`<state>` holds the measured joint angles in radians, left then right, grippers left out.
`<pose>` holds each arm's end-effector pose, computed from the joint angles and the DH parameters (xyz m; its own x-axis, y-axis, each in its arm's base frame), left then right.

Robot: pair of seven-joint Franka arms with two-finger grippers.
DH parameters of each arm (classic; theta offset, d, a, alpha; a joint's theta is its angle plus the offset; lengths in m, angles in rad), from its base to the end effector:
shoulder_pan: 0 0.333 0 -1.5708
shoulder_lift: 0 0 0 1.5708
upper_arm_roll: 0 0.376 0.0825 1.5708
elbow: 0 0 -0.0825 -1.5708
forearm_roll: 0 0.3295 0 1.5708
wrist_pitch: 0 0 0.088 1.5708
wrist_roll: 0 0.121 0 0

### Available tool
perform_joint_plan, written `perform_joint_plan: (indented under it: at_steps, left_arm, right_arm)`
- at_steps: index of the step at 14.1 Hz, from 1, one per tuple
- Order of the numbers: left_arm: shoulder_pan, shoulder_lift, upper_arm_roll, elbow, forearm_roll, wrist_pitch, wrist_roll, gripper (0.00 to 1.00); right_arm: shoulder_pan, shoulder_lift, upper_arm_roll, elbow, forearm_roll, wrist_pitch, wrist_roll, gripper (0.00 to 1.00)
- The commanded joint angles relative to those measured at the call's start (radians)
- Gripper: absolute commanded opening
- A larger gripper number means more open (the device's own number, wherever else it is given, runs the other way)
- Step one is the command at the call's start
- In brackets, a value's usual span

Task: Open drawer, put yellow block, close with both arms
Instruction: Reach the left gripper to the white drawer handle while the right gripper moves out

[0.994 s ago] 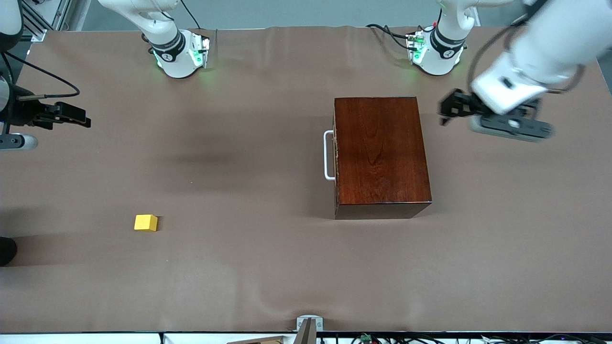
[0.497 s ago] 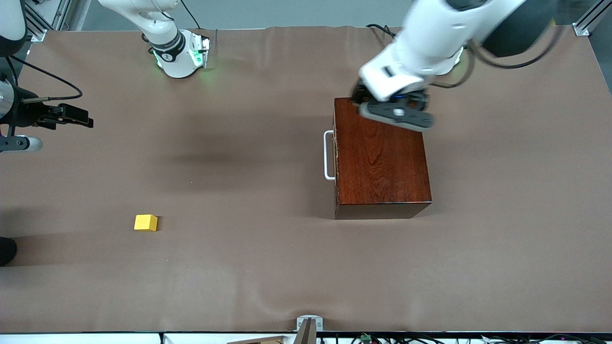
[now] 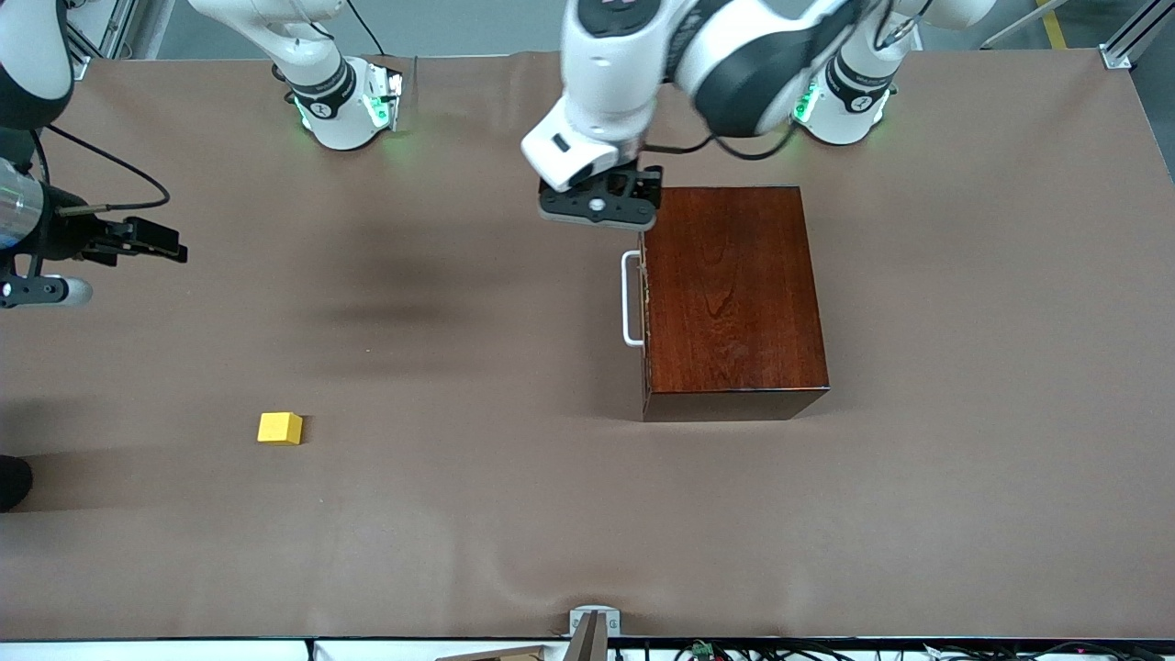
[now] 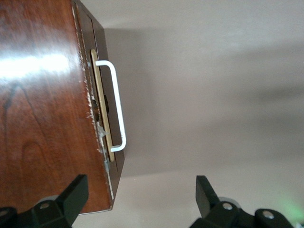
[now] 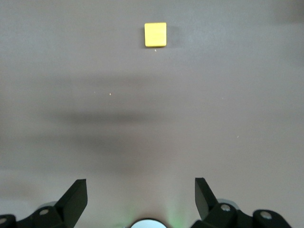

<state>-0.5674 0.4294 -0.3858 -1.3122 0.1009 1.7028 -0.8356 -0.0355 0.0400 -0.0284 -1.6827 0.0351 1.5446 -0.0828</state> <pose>0.4286 -0.4875 0.5558 0.9937 -0.1006 -0.0486 -0.0992 -0.9946 0.0318 0.5001 -0.0273 0.6025 0.9846 0.0206 -0.1737 0.0124 -0.9988 -0.0481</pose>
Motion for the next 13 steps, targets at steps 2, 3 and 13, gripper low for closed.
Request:
perform_joint_plan:
  at_steps: [2, 3, 13]
  left_arm:
    - [-0.149, 0.09, 0.135, 0.051, 0.046, 0.003, -0.088, 1.0]
    - [-0.198, 0.11, 0.193, 0.053, 0.048, 0.005, -0.091, 1.0]
    - [-0.325, 0.235, 0.358, 0.042, 0.082, 0.037, -0.094, 1.0]
  right_arm:
    - [0.003, -0.005, -0.001, -0.073, 0.005, 0.13, 0.0, 1.0]
    - [0.006, -0.005, -0.001, -0.096, 0.005, 0.184, 0.0, 1.0]
    - [0.006, 0.139, -0.001, -0.114, 0.003, 0.365, 0.0, 1.0]
